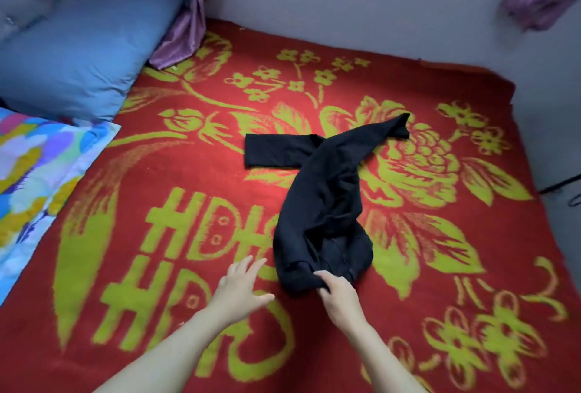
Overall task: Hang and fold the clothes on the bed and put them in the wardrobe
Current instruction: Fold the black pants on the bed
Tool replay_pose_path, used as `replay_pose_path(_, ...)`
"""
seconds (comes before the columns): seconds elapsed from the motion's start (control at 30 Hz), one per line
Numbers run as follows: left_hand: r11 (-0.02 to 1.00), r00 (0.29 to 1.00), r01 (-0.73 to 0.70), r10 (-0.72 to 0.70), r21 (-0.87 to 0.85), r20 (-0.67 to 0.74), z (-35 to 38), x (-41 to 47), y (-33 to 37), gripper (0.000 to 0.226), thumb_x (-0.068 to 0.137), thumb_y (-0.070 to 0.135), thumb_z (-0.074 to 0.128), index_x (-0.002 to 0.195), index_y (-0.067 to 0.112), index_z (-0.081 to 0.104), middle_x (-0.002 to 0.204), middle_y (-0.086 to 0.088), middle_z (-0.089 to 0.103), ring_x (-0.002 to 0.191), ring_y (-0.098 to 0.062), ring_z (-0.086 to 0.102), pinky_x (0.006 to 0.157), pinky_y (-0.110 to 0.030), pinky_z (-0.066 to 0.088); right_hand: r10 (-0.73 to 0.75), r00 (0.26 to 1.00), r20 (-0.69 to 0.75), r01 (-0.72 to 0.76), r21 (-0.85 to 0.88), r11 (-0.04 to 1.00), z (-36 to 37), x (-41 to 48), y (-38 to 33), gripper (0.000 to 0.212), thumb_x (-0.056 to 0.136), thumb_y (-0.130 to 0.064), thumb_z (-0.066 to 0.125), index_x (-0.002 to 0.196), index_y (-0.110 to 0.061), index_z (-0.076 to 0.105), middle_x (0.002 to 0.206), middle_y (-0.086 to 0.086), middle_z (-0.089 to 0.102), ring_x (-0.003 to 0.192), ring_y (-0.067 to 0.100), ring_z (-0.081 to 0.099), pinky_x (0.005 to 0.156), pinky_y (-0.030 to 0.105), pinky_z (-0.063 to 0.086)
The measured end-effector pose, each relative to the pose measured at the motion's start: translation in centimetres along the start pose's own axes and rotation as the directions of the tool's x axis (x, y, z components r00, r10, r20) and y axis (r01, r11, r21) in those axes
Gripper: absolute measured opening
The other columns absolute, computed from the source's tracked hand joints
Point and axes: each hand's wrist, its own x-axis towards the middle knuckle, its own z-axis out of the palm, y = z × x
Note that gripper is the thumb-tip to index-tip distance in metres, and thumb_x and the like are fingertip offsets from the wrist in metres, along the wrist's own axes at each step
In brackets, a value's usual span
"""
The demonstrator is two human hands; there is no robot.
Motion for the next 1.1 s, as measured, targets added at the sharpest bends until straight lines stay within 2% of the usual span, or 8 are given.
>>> replay_pose_path(0.13,0.987,0.983,-0.158,0.161,0.042,-0.093,-0.7,-3.3,1.1,0.097,0.076,0.053,0.064,0.149,0.037,0.001,0.157,0.004,0.004,0.141,-0.016,0.009,0.11,-0.04,0.022,-0.122,0.991,-0.053,0.122,0.0,0.993,-3.0,-3.9,-4.5,0.025,0.091,-0.02,0.055,0.115,-0.025,0.063,0.104,-0.004,0.068,0.101,0.016,0.056,0.086,0.03,0.042)
replay_pose_path(0.23,0.96,0.946,-0.28,0.273,-0.019,-0.176,-2.1,-6.2,0.9,0.097,0.074,0.051,0.068,0.149,0.033,0.008,0.153,0.006,0.017,0.139,-0.014,0.016,0.108,-0.035,0.023,-0.168,0.981,-0.097,0.183,0.168,0.969,-3.9,-7.5,-8.1,0.019,0.09,-0.014,0.058,0.105,-0.02,0.068,0.092,-0.011,0.069,0.087,0.005,0.061,0.074,0.016,0.043)
replay_pose_path(0.37,0.913,0.891,-0.382,0.323,-0.141,-0.319,-5.2,-9.9,-0.7,0.063,0.083,0.029,0.065,0.141,0.027,0.038,0.121,-0.002,0.061,0.114,-0.023,0.055,0.089,-0.029,0.039,-0.134,0.975,-0.175,0.18,0.283,0.942,-4.6,-10.4,-12.2,0.012,0.088,-0.011,0.061,0.094,-0.017,0.069,0.085,-0.008,0.069,0.082,0.008,0.063,0.075,0.023,0.045)
replay_pose_path(0.57,0.867,0.816,-0.495,0.438,-0.064,-0.377,-11.4,-14.0,-3.9,0.034,0.087,0.028,0.061,0.12,0.027,0.056,0.086,-0.001,0.069,0.082,-0.022,0.064,0.067,-0.029,0.043,-0.003,0.978,-0.207,0.098,0.452,0.887,-3.2,-13.1,-15.6,0.01,0.085,-0.011,0.066,0.083,-0.021,0.066,0.077,-0.002,0.066,0.074,0.011,0.057,0.07,0.027,0.044)
replay_pose_path(0.7,0.821,0.756,-0.569,0.5,-0.046,-0.423,-13.5,-15.9,-3.7,0.025,0.088,0.029,0.061,0.111,0.022,0.061,0.079,0.001,0.068,0.075,-0.02,0.063,0.062,-0.029,0.04,0.075,0.962,-0.261,0.076,0.525,0.848,-0.1,-14.7,-16.5,0.014,0.083,-0.015,0.069,0.093,-0.022,0.066,0.091,-0.003,0.068,0.088,0.014,0.063,0.08,0.028,0.048)
replay_pose_path(0.83,0.753,0.716,-0.635,0.49,-0.171,-0.498,-15.1,-18.1,-2.9,0.012,0.089,0.024,0.061,0.1,0.021,0.063,0.07,0.008,0.063,0.067,-0.017,0.062,0.063,-0.035,0.046,0.127,0.961,-0.246,0.004,0.471,0.882,3.5,-16.7,-15.4,0.05,0.078,-0.031,0.075,0.123,-0.017,0.057,0.118,-0.003,0.06,0.112,0.012,0.053,0.095,0.029,0.042)
replay_pose_path(0.97,0.694,0.697,-0.67,0.468,-0.263,-0.543,-16.8,-20.1,-1.4,0.004,0.089,0.023,0.061,0.09,0.026,0.059,0.067,0.001,0.066,0.065,-0.018,0.064,0.063,-0.042,0.051,0.267,0.939,-0.215,-0.077,0.627,0.776,6.2,-18.7,-15.6,0.083,0.07,-0.062,0.061,0.14,-0.022,0.038,0.133,-0.002,0.048,0.124,0.013,0.044,0.097,0.03,0.038)
replay_pose_path(1.1,0.614,0.692,-0.695,0.427,-0.374,-0.583,-18.1,-21.8,0.2,0.009,0.091,0.02,0.058,0.095,0.013,0.063,0.072,-0.009,0.068,0.069,-0.028,0.066,0.065,-0.05,0.052,0.246,0.913,-0.324,0.013,0.629,0.778,7.4,-19.8,-16.4,0.08,0.08,-0.048,0.067,0.145,-0.027,0.027,0.138,-0.006,0.044,0.128,0.012,0.041,0.103,0.034,0.039)
